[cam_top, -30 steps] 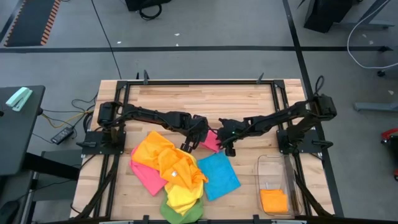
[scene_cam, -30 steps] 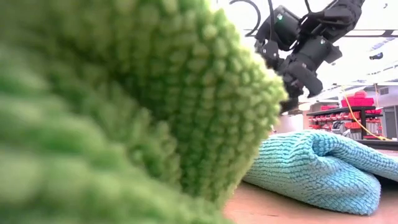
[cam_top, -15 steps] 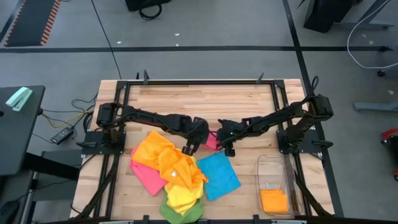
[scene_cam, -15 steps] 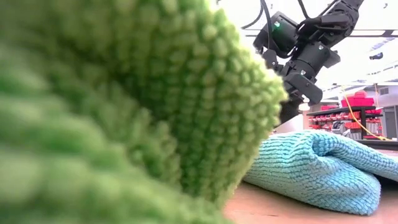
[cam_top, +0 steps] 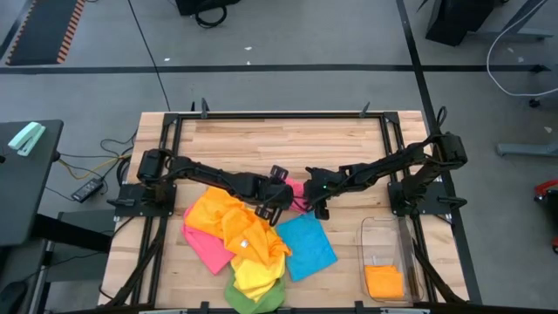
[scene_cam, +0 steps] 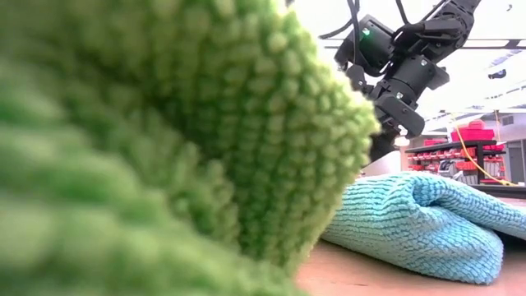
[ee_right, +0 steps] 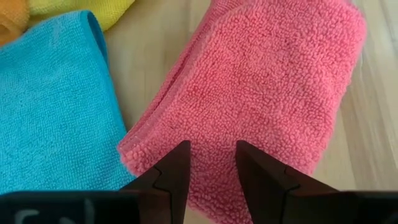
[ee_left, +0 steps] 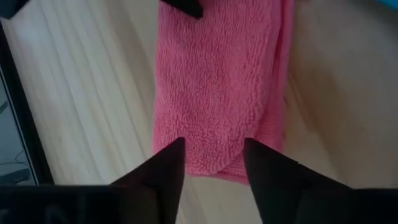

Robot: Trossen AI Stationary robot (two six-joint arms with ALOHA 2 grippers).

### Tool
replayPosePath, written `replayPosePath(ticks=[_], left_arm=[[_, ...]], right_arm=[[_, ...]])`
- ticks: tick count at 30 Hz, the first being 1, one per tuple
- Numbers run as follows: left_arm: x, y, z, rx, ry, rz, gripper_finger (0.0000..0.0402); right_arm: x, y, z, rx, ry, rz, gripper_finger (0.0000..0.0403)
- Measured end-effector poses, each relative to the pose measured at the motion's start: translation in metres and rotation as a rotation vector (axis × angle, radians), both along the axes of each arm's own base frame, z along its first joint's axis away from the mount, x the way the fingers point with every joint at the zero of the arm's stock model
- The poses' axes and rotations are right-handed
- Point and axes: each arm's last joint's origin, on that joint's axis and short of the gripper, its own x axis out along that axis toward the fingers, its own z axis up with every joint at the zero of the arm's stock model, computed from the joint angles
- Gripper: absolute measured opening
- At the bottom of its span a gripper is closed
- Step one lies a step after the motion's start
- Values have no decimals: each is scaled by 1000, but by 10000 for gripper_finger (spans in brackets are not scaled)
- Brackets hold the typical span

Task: Fold microfiber towels
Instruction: Fold the pink towel

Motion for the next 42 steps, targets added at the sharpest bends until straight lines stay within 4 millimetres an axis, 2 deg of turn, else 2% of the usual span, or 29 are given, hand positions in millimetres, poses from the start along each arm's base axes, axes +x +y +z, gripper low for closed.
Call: replayPosePath(ticks=[7,15,22,27,31,38,42], left_arm=[[5,6,-18,7,42,15,196],[8,7,-30,56,47,44,170],[8,-5,-26,86,12,27,137],[8,-10,-19,179,-28,55,112],[9,-7,-18,233,-43,88,93],[14,6,-15,213,-107,148,65],[16,5,-15,155,-124,126,55]], right_arm=[[0,0,0,0,0,-1,137],[0,0,0,6,-6,-1,137],[0,0,1,5,-7,1,137],[0,0,1,6,-7,0,137],[0,0,1,6,-7,-1,137],[0,0,1,7,-7,-1,137],[0,0,1,11,-7,-6,137]])
